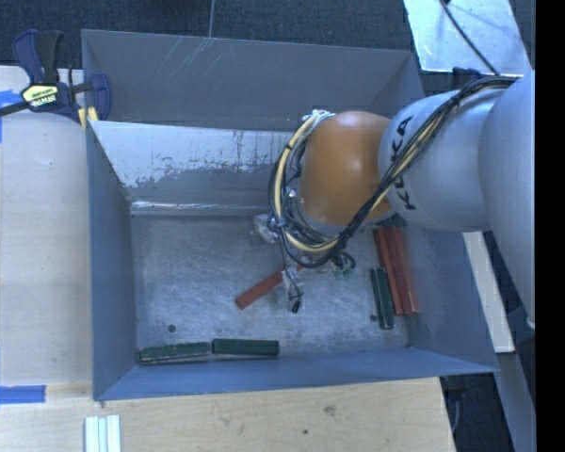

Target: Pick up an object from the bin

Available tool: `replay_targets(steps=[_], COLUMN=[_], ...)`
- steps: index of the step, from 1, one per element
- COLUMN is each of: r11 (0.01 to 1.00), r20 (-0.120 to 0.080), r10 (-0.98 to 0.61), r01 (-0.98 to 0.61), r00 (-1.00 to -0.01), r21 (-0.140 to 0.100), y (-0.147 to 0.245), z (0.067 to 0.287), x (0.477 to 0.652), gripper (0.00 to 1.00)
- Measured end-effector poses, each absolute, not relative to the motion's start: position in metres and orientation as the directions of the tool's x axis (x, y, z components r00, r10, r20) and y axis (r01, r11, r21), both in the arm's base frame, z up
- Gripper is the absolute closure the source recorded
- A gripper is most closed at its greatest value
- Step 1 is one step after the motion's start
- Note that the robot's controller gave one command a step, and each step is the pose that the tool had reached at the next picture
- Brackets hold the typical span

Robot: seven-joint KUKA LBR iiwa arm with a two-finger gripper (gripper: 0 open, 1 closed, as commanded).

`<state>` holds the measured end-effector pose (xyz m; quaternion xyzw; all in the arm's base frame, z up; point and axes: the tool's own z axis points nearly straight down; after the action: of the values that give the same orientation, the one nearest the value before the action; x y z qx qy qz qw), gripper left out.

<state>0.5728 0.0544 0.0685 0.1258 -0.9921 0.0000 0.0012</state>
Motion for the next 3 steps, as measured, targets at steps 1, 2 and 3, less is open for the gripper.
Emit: replay_targets(steps=[1, 2, 3], r11=[0.969, 0.969, 0.970], r20=[0.000, -0.009, -0.012], r10=[-0.246, -0.245, -0.242], r01=[-0.246, -0.245, -0.242], r00=[-0.969, -0.969, -0.970], r21=[0.000, 0.000, -0.002], y=[0.054, 0.054, 0.054], z=[0.070, 0.071, 0.159], x=[0.574, 0.576, 0.579], gripper=[0.00, 1.00, 1.00])
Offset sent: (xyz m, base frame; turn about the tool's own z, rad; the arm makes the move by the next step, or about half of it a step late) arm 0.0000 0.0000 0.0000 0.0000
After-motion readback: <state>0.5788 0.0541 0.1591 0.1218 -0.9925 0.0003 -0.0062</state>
